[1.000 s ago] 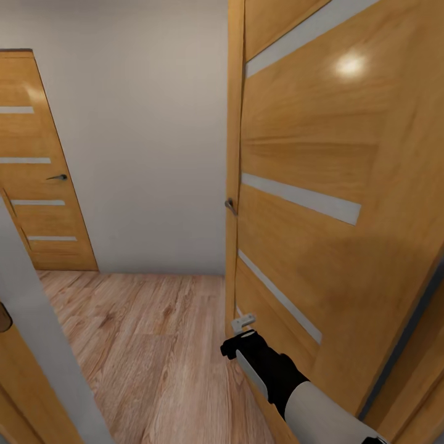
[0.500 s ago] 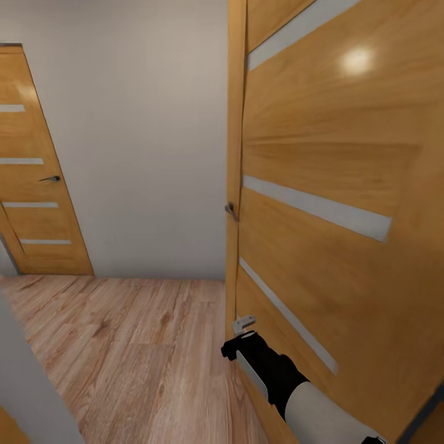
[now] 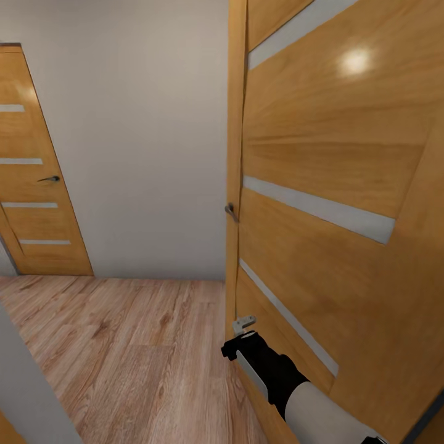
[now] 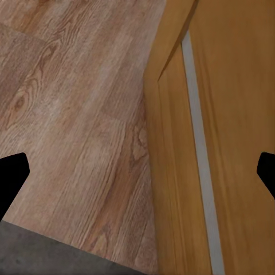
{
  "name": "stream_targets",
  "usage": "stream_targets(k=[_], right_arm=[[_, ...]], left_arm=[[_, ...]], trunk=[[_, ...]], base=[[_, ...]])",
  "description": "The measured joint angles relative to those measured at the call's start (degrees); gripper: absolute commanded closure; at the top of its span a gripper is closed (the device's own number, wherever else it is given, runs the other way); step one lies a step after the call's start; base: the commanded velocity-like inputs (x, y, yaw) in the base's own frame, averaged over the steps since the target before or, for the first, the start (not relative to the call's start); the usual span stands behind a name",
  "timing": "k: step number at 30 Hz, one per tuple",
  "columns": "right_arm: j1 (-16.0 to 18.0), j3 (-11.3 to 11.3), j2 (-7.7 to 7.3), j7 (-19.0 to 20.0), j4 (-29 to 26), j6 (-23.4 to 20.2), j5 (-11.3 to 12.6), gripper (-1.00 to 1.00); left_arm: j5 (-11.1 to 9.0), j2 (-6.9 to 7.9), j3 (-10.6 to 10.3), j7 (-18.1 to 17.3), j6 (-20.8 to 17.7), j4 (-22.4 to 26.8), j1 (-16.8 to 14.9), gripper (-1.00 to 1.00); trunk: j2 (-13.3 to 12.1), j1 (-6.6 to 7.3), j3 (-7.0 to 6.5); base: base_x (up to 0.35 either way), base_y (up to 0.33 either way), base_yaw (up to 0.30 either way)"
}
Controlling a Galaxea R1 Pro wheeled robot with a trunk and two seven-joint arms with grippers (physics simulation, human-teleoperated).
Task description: Move the two storage containers from the living room to the garage. In the garage, place one container on the floor and stack the other container on top of it (either order is fine).
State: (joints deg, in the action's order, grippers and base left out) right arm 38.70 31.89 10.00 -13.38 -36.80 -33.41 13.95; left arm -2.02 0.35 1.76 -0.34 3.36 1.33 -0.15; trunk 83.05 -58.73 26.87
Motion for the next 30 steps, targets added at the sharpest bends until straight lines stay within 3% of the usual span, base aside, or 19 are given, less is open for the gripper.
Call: stream_targets(k=[8, 22, 30], right_arm=[[0.0, 0.0, 0.00, 0.0, 0.0, 0.0, 0.0, -1.00], [0.0, 0.0, 0.00, 0.0, 0.0, 0.0, -0.1, -1.00], [0.0, 0.0, 0.00, 0.0, 0.0, 0.0, -0.1, -1.00]], left_arm=[[-0.1, 0.00, 0.0, 0.0, -0.1, 0.0, 0.0, -1.00], [0.0, 0.00, 0.0, 0.0, -0.1, 0.0, 0.0, -1.00], [0.2, 0.00, -0.1, -0.1, 0.0, 0.0, 0.0, -1.00]], trunk=[[0.0, 0.01, 0.00], [0.0, 0.00, 0.00], [0.0, 0.01, 0.00]], base=[[0.064, 0.134, 0.000], [0.008, 0.010, 0.000], [0.169, 0.000, 0.000]])
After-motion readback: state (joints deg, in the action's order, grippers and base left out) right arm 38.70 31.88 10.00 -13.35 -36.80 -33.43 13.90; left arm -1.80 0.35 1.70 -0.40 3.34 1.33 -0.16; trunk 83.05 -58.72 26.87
